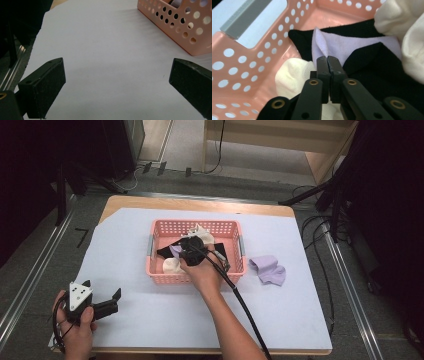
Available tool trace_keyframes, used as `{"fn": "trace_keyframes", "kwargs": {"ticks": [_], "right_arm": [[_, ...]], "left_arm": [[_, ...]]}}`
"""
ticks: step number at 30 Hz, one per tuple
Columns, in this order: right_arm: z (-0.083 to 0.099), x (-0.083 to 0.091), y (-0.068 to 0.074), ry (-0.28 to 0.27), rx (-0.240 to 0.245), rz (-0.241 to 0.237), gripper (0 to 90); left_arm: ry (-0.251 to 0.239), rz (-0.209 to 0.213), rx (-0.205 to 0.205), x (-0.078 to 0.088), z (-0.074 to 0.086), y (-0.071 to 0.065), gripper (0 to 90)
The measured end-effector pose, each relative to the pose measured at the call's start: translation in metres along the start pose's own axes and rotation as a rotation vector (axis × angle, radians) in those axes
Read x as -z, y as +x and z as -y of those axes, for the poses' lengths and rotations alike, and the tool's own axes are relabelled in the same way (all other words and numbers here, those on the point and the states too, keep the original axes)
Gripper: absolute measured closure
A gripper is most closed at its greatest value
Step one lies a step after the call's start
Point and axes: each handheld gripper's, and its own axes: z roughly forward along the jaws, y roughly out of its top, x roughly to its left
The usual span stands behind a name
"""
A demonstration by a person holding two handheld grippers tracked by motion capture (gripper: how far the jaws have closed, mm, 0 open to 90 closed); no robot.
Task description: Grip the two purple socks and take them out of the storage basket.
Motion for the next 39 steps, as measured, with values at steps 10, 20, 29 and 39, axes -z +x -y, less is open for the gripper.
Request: {"fn": "trace_keyframes", "kwargs": {"ticks": [10, 20, 29, 39], "right_arm": [[-0.003, 0.027, 0.005, -0.207, -0.007, -0.096, 90.0], [-0.017, 0.088, 0.014, -0.451, 0.000, -0.176, 90.0], [-0.008, 0.124, -0.027, -0.569, -0.062, -0.066, 90.0], [0.028, 0.076, -0.067, -0.278, -0.043, 0.095, 87.2]], "left_arm": [[-0.001, 0.001, 0.003, -0.001, 0.000, 0.000, 1.3], [0.001, -0.003, -0.002, 0.000, 0.000, 0.000, 1.4], [0.001, -0.001, -0.004, 0.000, 0.000, 0.000, 1.4], [0.003, -0.003, -0.005, -0.001, 0.000, 0.000, 1.4]]}}
